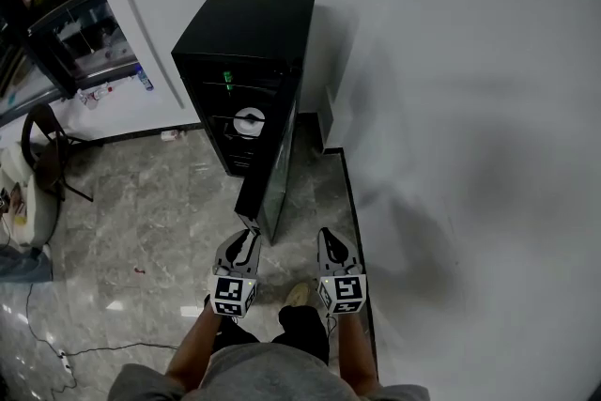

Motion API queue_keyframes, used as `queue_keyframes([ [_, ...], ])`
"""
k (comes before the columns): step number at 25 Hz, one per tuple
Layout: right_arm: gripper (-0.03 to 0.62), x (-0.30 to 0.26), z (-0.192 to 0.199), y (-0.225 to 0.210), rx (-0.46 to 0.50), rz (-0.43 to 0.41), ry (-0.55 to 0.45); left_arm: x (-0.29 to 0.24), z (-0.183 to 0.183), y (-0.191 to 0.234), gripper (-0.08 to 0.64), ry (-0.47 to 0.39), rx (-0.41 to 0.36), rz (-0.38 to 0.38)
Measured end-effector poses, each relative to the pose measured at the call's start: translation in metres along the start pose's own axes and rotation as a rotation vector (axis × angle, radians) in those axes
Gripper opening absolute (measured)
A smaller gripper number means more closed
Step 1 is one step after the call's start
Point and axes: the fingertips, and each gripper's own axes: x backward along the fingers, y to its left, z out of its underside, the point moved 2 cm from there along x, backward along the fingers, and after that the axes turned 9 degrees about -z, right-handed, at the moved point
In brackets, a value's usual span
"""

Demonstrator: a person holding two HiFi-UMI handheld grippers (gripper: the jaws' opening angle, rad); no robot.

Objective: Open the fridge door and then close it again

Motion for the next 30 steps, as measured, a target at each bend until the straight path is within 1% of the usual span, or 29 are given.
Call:
queue_keyframes([
  [4,0.025,0.001,-0.019,0.013,0.056,0.007,-0.016,0.012,-0.027,0.013,0.069,-0.062,0.012,-0.004],
  [6,0.025,0.002,-0.029,0.019,0.053,0.007,-0.030,0.018,-0.039,0.021,0.063,-0.079,0.015,-0.008],
  [10,0.025,0.001,-0.050,0.032,0.029,0.012,-0.051,0.027,-0.063,0.032,0.057,-0.110,0.029,0.027],
  [14,0.025,0.000,-0.068,0.044,0.026,0.032,-0.076,0.034,-0.084,0.045,0.044,-0.131,0.038,0.039],
  [21,0.025,-0.004,-0.092,0.069,0.028,0.069,-0.094,0.040,-0.108,0.072,0.014,-0.155,0.046,0.067],
  [30,0.025,-0.021,-0.102,0.097,0.017,0.105,-0.114,0.037,-0.122,0.103,0.005,-0.153,0.035,0.113],
])
